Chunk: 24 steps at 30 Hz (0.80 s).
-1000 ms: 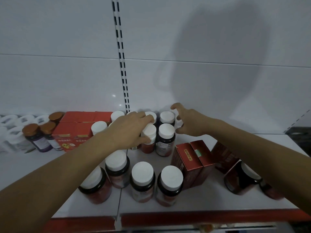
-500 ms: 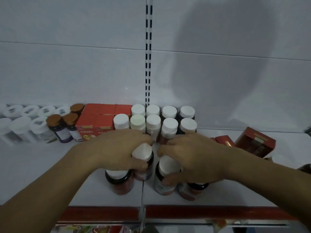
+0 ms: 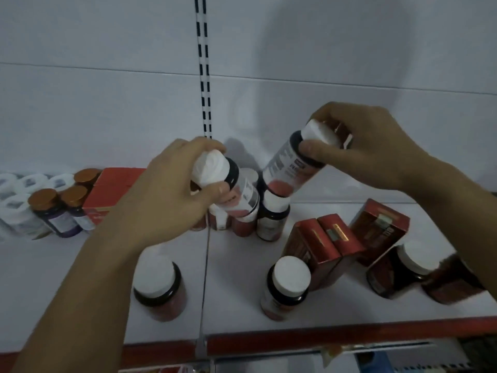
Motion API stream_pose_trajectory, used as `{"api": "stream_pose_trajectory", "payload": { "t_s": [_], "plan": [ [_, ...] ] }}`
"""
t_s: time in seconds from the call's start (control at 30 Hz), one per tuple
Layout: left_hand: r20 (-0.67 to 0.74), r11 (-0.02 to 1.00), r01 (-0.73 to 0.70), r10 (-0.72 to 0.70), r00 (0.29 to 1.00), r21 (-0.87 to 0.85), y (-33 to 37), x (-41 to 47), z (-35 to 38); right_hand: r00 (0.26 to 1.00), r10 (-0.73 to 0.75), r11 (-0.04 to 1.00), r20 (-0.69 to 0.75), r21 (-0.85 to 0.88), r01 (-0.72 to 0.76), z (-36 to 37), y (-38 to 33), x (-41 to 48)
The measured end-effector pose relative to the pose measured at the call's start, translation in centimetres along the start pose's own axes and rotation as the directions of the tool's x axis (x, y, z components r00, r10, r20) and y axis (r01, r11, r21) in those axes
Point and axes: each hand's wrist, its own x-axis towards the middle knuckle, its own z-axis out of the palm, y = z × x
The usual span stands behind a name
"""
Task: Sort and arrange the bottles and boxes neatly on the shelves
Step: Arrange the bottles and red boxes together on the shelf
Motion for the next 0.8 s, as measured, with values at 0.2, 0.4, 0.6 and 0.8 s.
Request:
{"api": "stream_pose_trajectory", "payload": {
  "t_s": [0.2, 0.4, 0.6, 0.8],
  "plan": [
    [-0.044, 0.997, 0.067, -0.069, 0.997, -0.049, 4.2, 2.2, 4.1, 0.935, 0.099, 0.987, 0.341, -0.154, -0.049, 2.1, 8.0, 0.7],
    [-0.03, 0.994, 0.092, -0.09, 0.996, 0.061, 6.6, 3.1, 6.3, 0.832, -0.081, 0.972, 0.549, -0.14, 0.187, 7.2, 9.6, 1.8],
    [0.04, 0.982, 0.048, -0.056, 0.998, 0.182, 8.5, 5.0, 6.8, 0.856, -0.159, 0.975, 0.492, -0.059, 0.215, 7.8, 11.5, 1.9],
    [0.332, 0.946, -0.113, 0.006, 0.943, 0.305, 10.3, 9.2, 9.2, 0.881, -0.204, 0.969, 0.428, -0.038, 0.243, 4.4, 13.4, 0.4]
  ]
}}
